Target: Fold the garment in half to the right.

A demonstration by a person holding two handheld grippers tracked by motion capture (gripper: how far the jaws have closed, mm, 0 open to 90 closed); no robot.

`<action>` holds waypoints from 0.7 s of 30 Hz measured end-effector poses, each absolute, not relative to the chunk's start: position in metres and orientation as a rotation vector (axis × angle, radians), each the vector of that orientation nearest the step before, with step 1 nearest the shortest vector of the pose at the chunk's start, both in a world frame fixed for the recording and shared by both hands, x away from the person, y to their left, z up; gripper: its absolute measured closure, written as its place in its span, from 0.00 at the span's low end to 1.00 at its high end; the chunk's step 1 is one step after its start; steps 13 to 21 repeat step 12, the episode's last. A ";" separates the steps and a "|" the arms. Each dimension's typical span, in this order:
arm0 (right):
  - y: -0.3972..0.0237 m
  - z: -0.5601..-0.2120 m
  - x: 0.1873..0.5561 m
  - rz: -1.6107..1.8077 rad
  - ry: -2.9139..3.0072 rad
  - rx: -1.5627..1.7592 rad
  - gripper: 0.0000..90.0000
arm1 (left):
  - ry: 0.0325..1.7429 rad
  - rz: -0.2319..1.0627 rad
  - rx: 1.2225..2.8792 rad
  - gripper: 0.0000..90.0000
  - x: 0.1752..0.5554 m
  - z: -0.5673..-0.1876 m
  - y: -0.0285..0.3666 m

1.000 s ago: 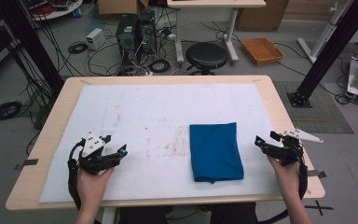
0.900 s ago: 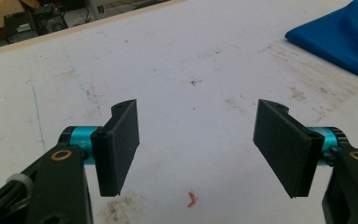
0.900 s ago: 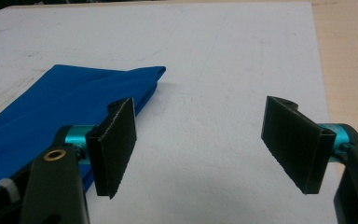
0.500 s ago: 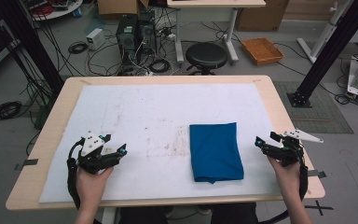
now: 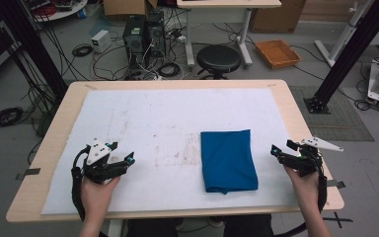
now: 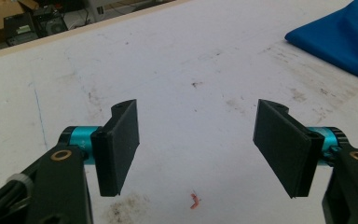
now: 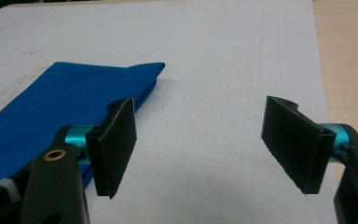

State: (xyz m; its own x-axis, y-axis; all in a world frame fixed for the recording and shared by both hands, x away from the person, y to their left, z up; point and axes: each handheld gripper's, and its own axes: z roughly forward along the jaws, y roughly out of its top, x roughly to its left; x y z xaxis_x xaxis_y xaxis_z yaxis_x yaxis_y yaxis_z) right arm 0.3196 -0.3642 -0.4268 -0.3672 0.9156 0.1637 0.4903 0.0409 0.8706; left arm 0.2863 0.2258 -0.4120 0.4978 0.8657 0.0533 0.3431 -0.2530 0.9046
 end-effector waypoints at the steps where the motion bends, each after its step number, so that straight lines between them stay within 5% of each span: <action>1: -0.364 -0.427 0.320 1.278 1.882 1.414 0.29 | 1.011 0.710 1.822 0.35 0.286 -0.412 0.226; 21: -0.366 -0.428 0.319 1.275 1.887 1.415 0.29 | 1.016 0.699 1.823 0.35 0.290 -0.412 0.225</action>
